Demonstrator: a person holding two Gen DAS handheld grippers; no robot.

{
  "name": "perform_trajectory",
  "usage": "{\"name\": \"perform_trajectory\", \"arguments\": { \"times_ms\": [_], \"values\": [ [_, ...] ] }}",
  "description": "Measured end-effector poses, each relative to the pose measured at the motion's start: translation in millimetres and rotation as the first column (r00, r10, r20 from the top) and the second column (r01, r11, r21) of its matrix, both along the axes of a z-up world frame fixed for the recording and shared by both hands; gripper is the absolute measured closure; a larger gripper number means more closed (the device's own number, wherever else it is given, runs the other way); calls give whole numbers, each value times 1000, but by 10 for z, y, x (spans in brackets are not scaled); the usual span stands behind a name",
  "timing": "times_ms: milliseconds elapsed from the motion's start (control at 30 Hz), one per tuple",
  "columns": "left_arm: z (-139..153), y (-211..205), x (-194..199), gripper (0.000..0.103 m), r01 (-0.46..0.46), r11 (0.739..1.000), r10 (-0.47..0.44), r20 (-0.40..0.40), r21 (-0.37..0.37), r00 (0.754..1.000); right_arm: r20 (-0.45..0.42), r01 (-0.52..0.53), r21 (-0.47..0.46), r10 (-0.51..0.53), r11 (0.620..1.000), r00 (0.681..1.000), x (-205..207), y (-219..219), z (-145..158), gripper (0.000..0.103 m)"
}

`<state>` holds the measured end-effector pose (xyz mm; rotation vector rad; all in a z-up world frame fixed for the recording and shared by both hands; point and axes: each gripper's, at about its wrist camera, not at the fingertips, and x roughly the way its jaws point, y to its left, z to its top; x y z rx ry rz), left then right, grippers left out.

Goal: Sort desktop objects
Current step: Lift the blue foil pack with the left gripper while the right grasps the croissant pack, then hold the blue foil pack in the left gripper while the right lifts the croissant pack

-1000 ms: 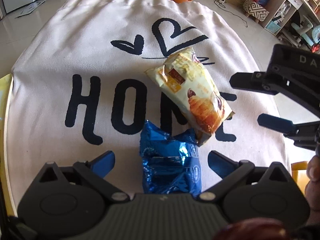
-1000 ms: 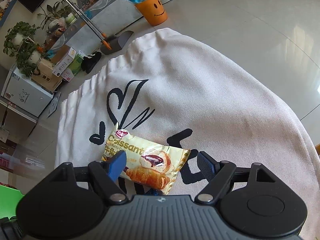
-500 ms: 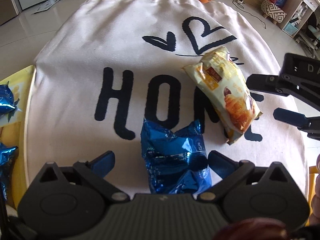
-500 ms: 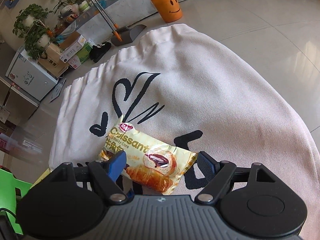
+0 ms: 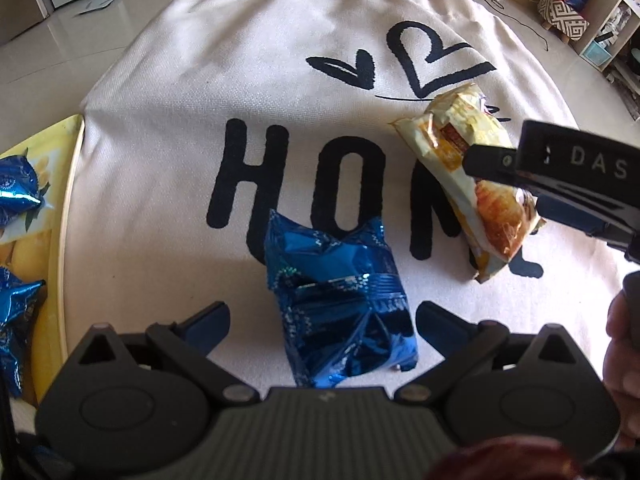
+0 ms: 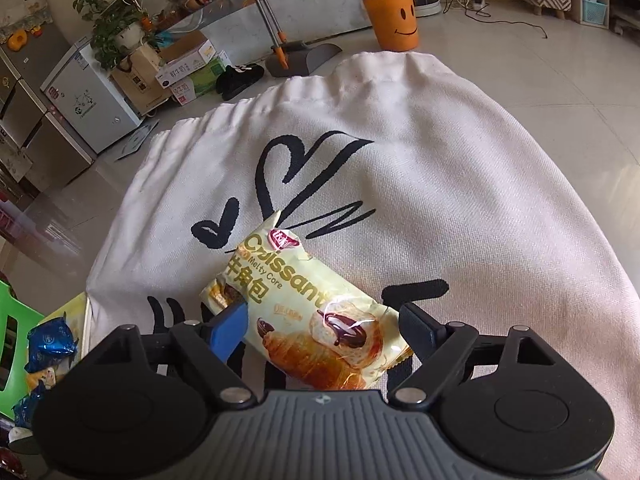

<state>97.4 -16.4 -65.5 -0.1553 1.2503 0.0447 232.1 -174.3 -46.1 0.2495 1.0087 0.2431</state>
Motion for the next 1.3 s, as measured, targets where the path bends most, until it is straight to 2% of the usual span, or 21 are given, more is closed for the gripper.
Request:
{"name": "perform_trajectory", "arguments": {
  "times_ms": [233,300,367,433,533,633,700,767,833,1033,1167,1300],
  "values": [
    [-32,30,-2,0,-18,1000,17,-7,-17,1000,35,-22,-77,25,997,999,-51,143,-35,15],
    [-29,42,-2,0,-21,1000,21,-11,-17,1000,40,-26,-107,30,994,999,-57,191,-22,18],
    [-23,69,-7,0,-30,999,29,-19,-20,999,33,-25,-100,28,995,999,-59,197,14,25],
    [-11,109,-12,1,-44,999,44,-26,-19,999,4,-14,-89,15,996,1000,-41,192,59,35],
    [21,175,-16,1,-54,999,54,-27,5,998,-85,22,-64,-27,998,996,-2,158,105,43],
    [42,243,-25,1,-66,998,66,-28,13,997,-167,27,-33,-32,999,985,15,128,88,43],
    [40,268,-20,1,-73,997,72,-26,-10,997,-161,38,-25,-42,999,986,3,114,86,43],
    [36,257,-22,1,-70,997,69,-28,-30,997,-133,32,-10,-33,999,991,-4,101,87,40],
    [40,220,-27,1,-48,998,47,-16,-44,999,-122,33,-9,-34,999,992,-4,84,77,25],
    [-4,112,0,1,-18,1000,18,-18,1,1000,-111,29,30,-25,999,994,-7,94,52,22],
    [-110,111,5,1,-33,999,34,-56,25,998,-88,-26,-24,24,999,996,-38,207,17,18],
    [-137,58,8,0,-16,997,19,-43,74,999,-72,-46,-69,41,997,997,-67,265,-30,13]
  ]
}}
